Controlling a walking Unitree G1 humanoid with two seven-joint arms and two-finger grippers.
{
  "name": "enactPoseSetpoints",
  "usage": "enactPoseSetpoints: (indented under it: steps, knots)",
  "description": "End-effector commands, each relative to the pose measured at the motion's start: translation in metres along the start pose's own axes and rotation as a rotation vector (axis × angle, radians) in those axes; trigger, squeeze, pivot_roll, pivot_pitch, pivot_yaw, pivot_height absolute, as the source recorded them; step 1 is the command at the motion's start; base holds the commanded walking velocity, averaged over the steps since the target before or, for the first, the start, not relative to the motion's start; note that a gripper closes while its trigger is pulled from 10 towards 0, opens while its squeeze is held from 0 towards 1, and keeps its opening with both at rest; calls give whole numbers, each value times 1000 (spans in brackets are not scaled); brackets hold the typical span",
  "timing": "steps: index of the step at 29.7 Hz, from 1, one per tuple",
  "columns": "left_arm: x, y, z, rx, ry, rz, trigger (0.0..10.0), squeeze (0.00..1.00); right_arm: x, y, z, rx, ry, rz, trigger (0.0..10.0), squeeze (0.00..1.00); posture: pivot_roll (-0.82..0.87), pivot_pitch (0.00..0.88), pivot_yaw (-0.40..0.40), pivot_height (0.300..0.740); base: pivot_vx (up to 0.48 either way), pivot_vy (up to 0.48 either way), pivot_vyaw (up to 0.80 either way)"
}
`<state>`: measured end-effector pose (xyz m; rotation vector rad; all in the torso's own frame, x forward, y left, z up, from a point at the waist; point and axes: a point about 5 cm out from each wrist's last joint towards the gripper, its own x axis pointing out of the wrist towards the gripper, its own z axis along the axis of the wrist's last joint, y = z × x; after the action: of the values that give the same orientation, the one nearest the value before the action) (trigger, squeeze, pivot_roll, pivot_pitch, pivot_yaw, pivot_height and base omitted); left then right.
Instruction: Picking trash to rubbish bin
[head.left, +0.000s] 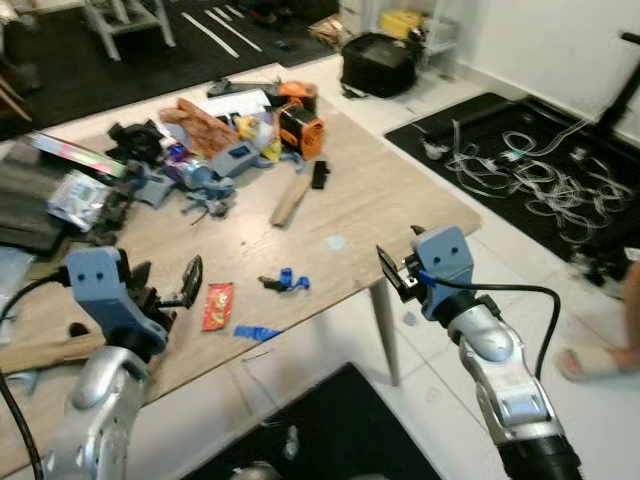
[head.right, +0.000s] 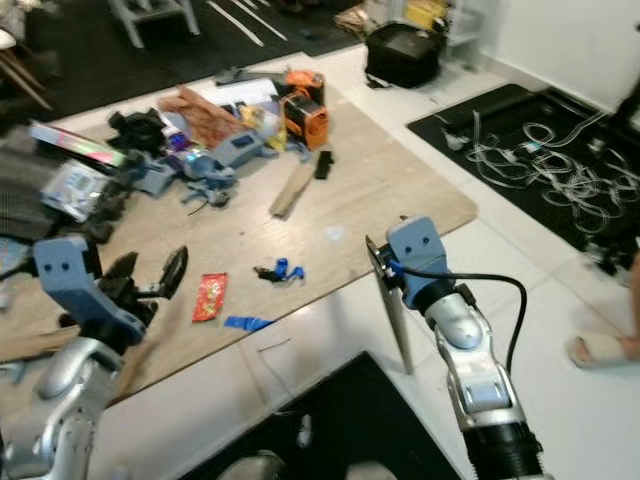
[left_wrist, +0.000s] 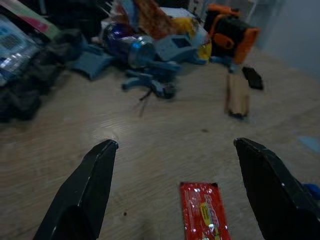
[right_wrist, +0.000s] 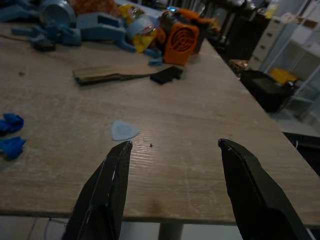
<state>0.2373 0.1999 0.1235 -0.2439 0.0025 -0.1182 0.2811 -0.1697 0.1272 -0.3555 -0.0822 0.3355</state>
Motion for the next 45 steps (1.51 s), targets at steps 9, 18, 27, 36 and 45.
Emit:
enactPoseSetpoints:
  steps: [9, 18, 27, 36, 45]
  knots:
    - [-2, 1, 0, 1, 7, 5, 10000, 0, 1, 2, 2, 12, -2, 12, 10000, 0, -146, 0, 29, 740, 0, 0, 663]
    - [-3, 1, 1, -4, -4, 1, 10000, 0, 1, 2, 3, 13, -2, 15, 10000, 0, -145, 0, 29, 740, 0, 0, 663]
    - [-3, 0, 2, -2, -8, -7, 10000, 0, 0, 3, 3, 16, -3, 17, 10000, 0, -144, 0, 30, 740, 0, 0, 663]
    - [-3, 0, 1, -7, 1, -14, 10000, 0, 0, 1, 3, 37, -6, 11, 10000, 0, -145, 0, 28, 740, 0, 0, 529]
    - [-2, -2, -2, -16, 28, -30, 10000, 0, 1, -1, 2, 39, 0, 1, 10000, 0, -147, 0, 28, 740, -321, 0, 0]
